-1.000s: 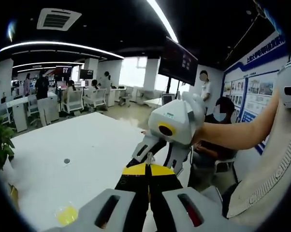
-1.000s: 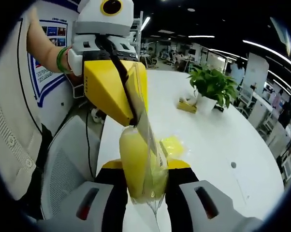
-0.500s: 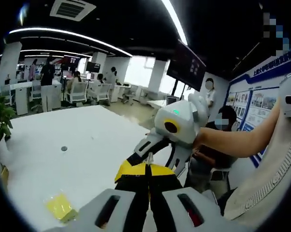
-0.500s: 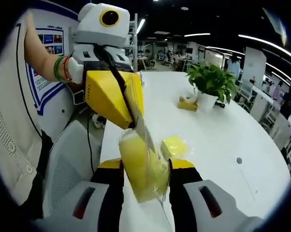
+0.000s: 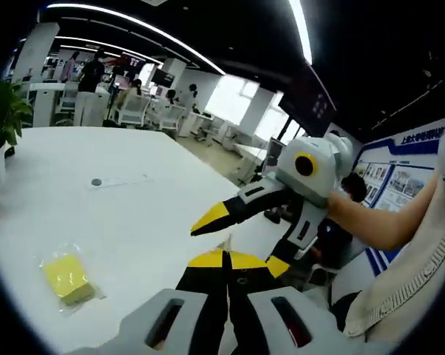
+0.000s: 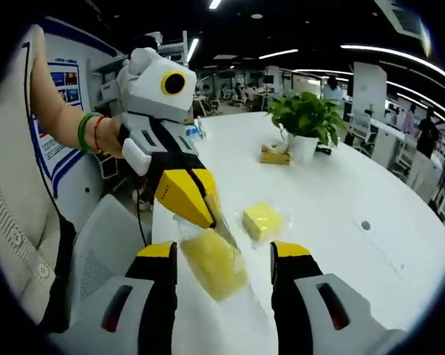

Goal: Compare the silicone blocks by pressing each to a similar depth, holding the contact briefly, and releasing to observe deformation and rebound differences across the visible hardness samples.

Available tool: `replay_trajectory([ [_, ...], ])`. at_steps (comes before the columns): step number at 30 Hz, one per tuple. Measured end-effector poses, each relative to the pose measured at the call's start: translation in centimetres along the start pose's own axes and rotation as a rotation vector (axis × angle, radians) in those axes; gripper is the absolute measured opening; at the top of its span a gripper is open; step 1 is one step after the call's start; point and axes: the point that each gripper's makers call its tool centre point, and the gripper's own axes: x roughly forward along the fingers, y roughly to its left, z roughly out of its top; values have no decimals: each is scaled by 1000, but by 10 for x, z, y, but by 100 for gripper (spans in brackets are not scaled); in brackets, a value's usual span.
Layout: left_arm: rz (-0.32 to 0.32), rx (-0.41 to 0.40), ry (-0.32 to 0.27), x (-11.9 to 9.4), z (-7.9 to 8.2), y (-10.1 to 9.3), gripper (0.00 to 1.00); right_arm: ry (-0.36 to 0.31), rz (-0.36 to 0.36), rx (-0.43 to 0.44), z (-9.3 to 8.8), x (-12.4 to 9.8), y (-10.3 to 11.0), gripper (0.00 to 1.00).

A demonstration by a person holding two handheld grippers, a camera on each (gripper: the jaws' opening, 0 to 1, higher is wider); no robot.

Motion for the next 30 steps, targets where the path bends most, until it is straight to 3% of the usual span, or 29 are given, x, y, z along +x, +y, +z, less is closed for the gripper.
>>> replay_trajectory([
  [3, -11, -52, 14, 4, -6, 5, 0, -43, -38, 42, -3, -11, 1, 52],
  [6, 2, -52, 11, 8, -7, 12, 0, -84, -106, 50, -5, -27, 1, 56],
  [9, 11, -49, 7, 14, -8, 17, 0, -119, -172, 111, -13, -47, 3, 63],
  [15, 5, -58, 16, 30, -10, 25, 0, -166, -375, 279, -46, -85, -5, 87],
  [19, 3, -93, 4, 44, -8, 31, 0, -181, -450, 370, -69, -106, 0, 90],
  [22, 7, -108, -13, 56, -6, 37, 0, -153, -488, 391, -84, -116, 5, 90],
  [26, 3, -116, -26, 76, -3, 41, 0, -156, -500, 432, -94, -125, 14, 90],
  [30, -10, -205, -49, 97, -1, 52, 0, -143, -513, 445, -100, -127, 17, 89],
])
